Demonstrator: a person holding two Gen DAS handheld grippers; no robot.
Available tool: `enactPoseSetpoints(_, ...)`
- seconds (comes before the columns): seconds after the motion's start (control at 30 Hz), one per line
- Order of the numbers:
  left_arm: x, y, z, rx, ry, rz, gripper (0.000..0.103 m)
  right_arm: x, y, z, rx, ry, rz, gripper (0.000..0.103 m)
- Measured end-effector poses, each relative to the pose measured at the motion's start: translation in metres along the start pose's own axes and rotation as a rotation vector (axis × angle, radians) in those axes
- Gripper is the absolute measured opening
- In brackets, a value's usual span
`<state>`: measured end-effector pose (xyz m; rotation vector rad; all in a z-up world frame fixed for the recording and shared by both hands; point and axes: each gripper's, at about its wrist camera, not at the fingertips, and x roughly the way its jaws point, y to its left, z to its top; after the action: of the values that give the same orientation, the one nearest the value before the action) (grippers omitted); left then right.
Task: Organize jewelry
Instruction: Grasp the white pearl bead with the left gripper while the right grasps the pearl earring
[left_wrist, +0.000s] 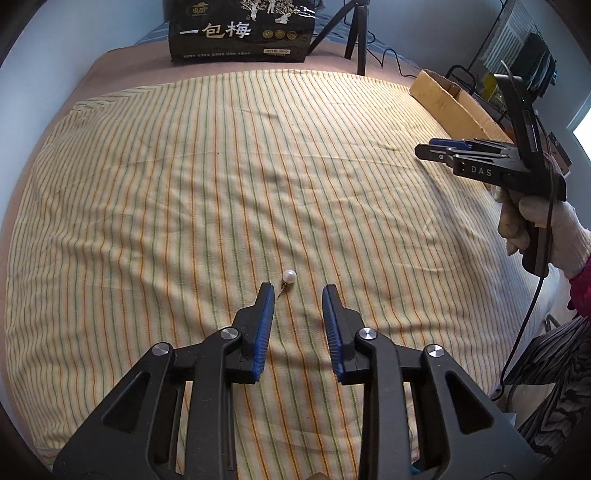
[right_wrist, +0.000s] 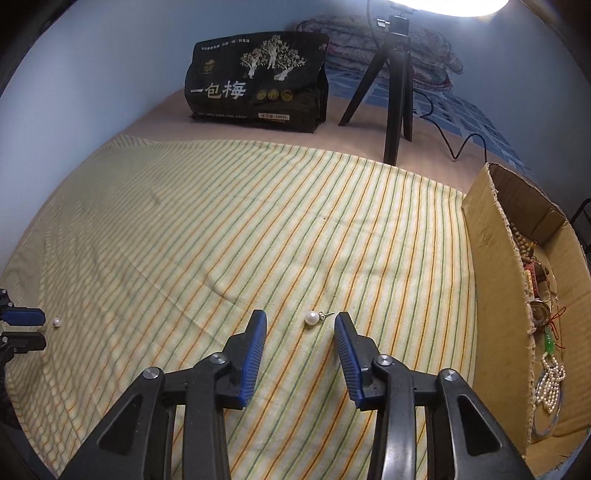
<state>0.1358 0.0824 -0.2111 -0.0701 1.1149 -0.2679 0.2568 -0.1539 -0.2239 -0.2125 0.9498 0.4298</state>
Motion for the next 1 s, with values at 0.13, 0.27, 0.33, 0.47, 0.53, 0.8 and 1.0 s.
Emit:
enactPoseSetpoints(0.13,0.003,0.0,0.001,0.001,0.002,0.009,0.027,0.002,0.001,0.0,-0.002,0.004,-0.005,0.038)
enactPoseSetpoints(0.27,0.006,0.002,0.006,-0.003,-0.002,0.014,0.026,0.002,0.001,0.002,-0.006,0.003,-0.007,0.038)
enactPoseSetpoints(0.33,0.008,0.003,0.007,-0.003,-0.001,0.019,0.022,0.002,0.001,0.001,-0.005,0.004,-0.007,0.037)
enactPoseSetpoints(0.47,0.014,0.004,0.008,0.004,0.007,0.014,0.011,0.003,0.001,0.002,-0.01,0.002,-0.006,0.034)
enactPoseSetpoints(0.53,0.019,0.004,0.007,0.014,0.014,0.021,0.008,0.004,0.0,0.002,-0.009,-0.001,-0.005,0.03)
enactPoseSetpoints(0.8,0.023,0.001,0.007,0.023,0.009,0.033,0.007,0.007,0.002,0.002,-0.017,0.003,0.007,0.011)
enactPoseSetpoints(1.0,0.022,-0.001,0.009,0.025,0.007,0.039,0.007,0.006,0.001,0.001,-0.01,0.007,0.007,0.008)
